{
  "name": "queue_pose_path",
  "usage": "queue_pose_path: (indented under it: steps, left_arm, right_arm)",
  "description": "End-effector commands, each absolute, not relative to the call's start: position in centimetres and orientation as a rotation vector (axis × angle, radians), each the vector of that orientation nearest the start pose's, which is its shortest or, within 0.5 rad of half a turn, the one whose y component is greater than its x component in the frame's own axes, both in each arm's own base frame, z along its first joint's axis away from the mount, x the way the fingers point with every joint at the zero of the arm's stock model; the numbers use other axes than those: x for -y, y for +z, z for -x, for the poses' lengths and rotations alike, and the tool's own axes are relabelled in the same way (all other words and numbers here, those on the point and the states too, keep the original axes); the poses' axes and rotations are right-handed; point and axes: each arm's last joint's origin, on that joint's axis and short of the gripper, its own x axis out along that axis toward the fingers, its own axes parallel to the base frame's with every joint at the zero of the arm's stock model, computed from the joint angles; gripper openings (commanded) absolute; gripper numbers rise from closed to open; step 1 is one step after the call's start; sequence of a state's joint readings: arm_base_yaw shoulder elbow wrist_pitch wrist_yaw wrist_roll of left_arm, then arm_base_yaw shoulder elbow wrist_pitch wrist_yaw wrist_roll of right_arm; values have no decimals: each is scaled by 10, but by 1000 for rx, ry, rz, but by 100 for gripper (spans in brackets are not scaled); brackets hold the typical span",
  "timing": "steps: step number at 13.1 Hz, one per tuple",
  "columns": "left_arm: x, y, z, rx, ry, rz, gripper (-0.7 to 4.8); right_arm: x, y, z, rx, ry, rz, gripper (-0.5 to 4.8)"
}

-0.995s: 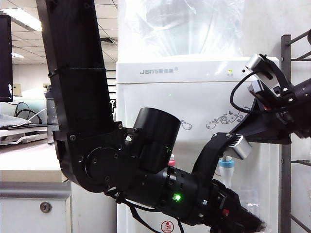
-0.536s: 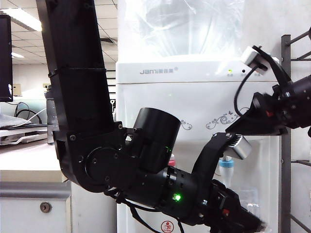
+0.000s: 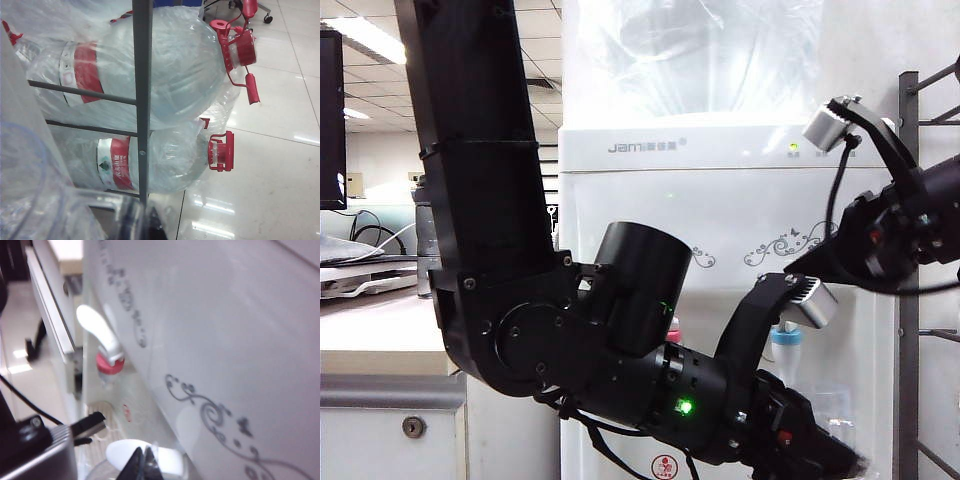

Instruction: Pick up the plastic mug from the left desk, go to the cold water outlet of the water dispenser, press the vertical switch to get some water, then put the mug back on the desk.

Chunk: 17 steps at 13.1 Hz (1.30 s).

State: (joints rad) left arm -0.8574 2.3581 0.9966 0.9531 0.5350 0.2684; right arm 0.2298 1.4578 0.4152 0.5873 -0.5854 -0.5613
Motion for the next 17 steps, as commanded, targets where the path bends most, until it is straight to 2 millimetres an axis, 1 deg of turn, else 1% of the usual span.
queue_pose_path:
  steps: [1, 8, 17]
  left_arm:
    - [316, 32, -253, -198, -1431, -286, -6]
    - [316, 32, -253, -198, -1431, -286, -6]
    - [316, 32, -253, -197, -1430, -284, -6]
  right_arm:
    - [-73, 145, -238, -144, 954, 549, -1]
    - [-75, 135, -241, -138, 976, 608, -1]
    - [-80, 122, -250, -148, 988, 575, -1]
